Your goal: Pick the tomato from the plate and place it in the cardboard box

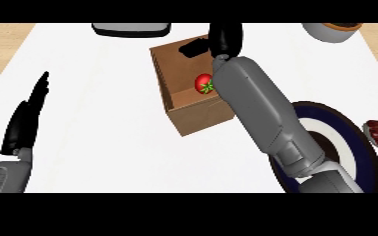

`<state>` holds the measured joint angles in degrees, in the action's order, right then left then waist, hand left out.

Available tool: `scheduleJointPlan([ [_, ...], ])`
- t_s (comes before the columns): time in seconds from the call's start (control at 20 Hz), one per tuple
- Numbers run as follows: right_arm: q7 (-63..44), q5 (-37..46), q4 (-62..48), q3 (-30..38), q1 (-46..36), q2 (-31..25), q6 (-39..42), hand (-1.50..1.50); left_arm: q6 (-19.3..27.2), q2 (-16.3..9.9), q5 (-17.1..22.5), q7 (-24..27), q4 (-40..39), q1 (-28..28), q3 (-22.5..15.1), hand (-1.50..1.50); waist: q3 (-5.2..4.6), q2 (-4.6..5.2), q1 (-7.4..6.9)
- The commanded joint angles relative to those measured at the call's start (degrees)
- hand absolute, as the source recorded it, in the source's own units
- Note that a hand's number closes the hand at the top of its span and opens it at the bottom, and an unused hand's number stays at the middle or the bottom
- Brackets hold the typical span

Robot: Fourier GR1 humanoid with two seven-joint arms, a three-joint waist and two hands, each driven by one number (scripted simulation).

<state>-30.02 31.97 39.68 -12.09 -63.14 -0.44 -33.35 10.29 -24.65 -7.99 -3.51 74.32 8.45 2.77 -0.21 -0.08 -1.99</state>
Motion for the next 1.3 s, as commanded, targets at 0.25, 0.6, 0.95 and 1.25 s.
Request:
scheduleJointPlan([
  [0.25,8.5,-3.9,9.4,5.6,5.6,-0.4,-11.1,-1.50,-0.5,0.0,-0.1,2.0,1.3,-4.4,1.5,0.00,0.24,-0.04,1.75],
  [0.6,8.9,-8.0,30.3,6.0,20.1,-6.0,-4.8,-1.50,0.0,1.3,-0.9,-2.4,5.0,-4.3,1.4,0.00,0.25,-0.35,2.93],
  [0.95,2.5,-11.4,53.9,8.1,40.3,-17.2,3.8,-1.50,0.8,1.1,-1.4,-0.8,4.9,-7.0,3.0,0.00,0.24,-0.54,4.07],
  [1.25,4.6,-19.3,69.9,15.6,55.0,-25.3,11.3,-1.50,0.2,2.0,-1.9,1.3,-0.2,-3.7,3.6,0.00,0.21,-0.11,3.74],
])
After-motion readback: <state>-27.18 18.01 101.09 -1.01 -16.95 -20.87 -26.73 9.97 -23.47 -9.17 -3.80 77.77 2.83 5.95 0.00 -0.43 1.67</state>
